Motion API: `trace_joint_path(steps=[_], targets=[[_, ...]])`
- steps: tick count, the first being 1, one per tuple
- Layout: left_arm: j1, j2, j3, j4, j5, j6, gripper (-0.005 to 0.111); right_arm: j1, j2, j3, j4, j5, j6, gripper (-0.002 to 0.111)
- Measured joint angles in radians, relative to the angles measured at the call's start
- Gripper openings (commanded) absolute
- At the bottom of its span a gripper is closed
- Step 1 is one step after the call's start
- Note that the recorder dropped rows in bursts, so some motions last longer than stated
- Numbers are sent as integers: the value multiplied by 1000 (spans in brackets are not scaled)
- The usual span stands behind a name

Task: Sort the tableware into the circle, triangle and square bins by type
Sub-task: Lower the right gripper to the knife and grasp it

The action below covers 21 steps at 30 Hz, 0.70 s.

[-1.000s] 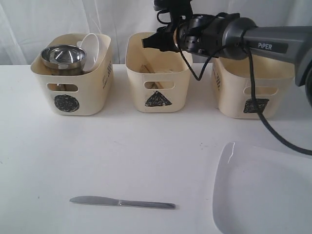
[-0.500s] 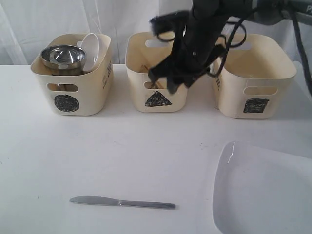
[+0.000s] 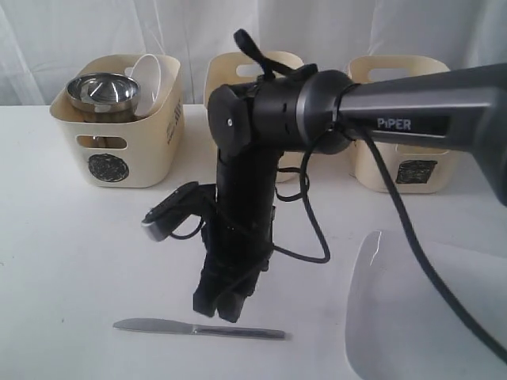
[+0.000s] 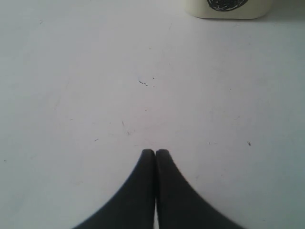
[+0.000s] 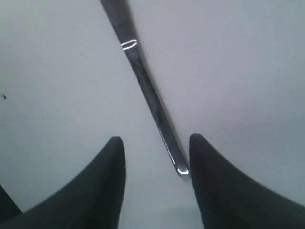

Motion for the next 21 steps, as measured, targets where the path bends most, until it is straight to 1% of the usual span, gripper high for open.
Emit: trace_joint_path(steps=[3,4,7,11,15,21], targets=[[0,0,0,0,0,0,0,31,0,21,-22,0,-115,41],[0,0,0,0,0,0,0,38,0,32,-22,-2,-185,41],[0,0,0,0,0,0,0,46,9,67,-24,-5,-294,41],[0,0,0,0,0,0,0,46,17,91,-26,-40,-329,47],[0,0,0,0,0,0,0,46,17,98,2,-115,-335,53],[0,0,0,0,0,0,0,46,17,107,7,-236,-339,54]])
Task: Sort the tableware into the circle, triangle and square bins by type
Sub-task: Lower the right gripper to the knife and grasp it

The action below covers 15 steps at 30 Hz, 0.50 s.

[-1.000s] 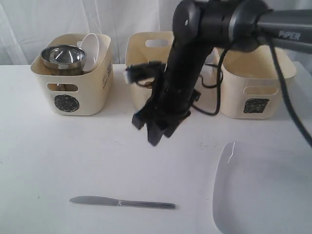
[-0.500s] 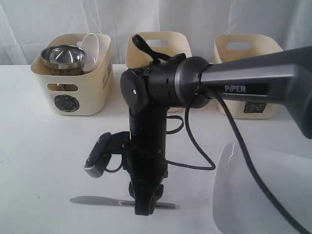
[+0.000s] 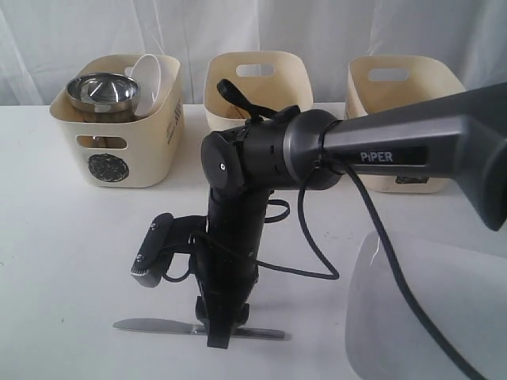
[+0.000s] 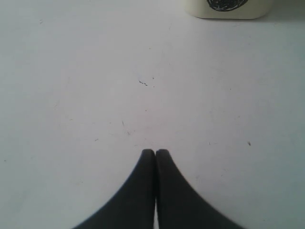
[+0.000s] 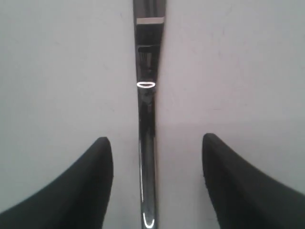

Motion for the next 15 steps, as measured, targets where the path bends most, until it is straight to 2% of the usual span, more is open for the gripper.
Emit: trace_joint_path(steps=[15], targets=[[0,0,0,0,0,0,0,2,28,33,-10,-17,-8,52]])
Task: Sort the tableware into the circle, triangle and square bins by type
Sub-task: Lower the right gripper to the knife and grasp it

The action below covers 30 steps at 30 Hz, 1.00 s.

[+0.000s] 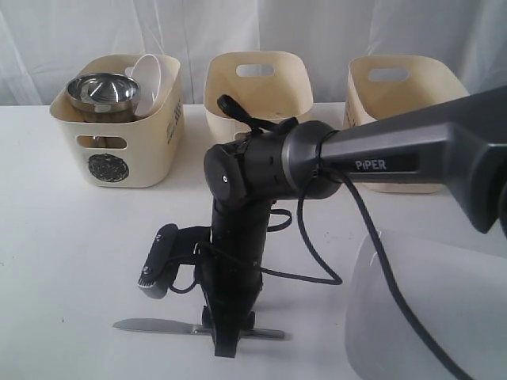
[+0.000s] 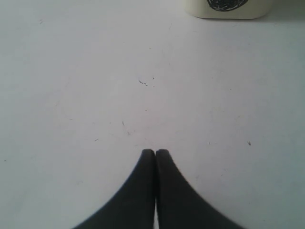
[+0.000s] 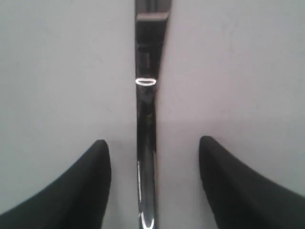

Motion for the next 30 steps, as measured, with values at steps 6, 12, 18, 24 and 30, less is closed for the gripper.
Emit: trace_joint_path(steps=[6,12,18,24,30], targets=[[0,0,0,0,0,0,0,38,-10,39,-139,-98,69,37],[0,0,0,0,0,0,0,38,-8,58,-241,-204,189,22],[0,0,0,0,0,0,0,38,11,54,-281,-245,212,0],[0,0,0,0,0,0,0,38,11,52,-287,-231,214,0],[0,0,0,0,0,0,0,38,-34,63,-289,-234,214,0]])
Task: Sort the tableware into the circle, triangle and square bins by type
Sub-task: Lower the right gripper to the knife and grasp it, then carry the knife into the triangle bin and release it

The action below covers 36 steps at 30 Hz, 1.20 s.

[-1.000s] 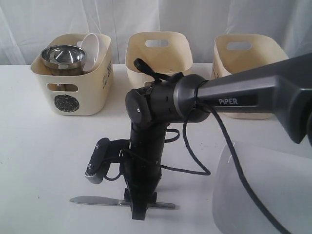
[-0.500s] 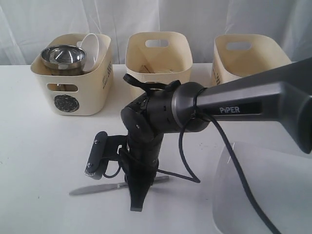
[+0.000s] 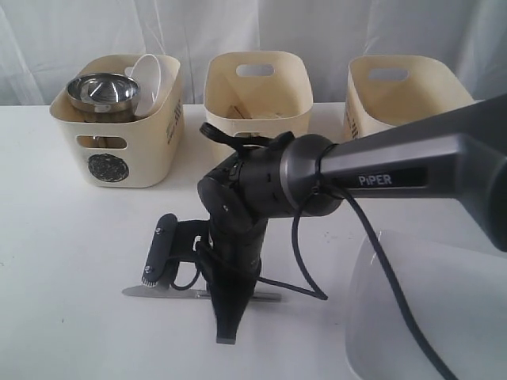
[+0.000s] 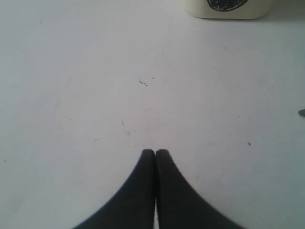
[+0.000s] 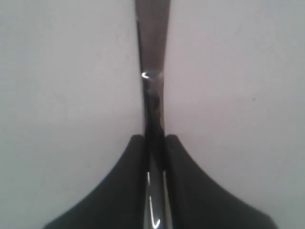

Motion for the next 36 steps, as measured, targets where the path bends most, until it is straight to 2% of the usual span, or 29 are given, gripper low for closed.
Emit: trace_joint_path(steps=[13,20,25,31,36], targets=[[0,0,0,0,0,0,0,0,-98,23,-3,-7,13,0],[0,0,0,0,0,0,0,-11,-217,23,-23,-159,66,0],[0,0,0,0,0,0,0,-62,-295,23,-81,-265,160,0],[0,0,0,0,0,0,0,-191,-332,23,-133,-514,357,0],[0,0,0,0,0,0,0,-300,-298,23,-137,-838,507,0]])
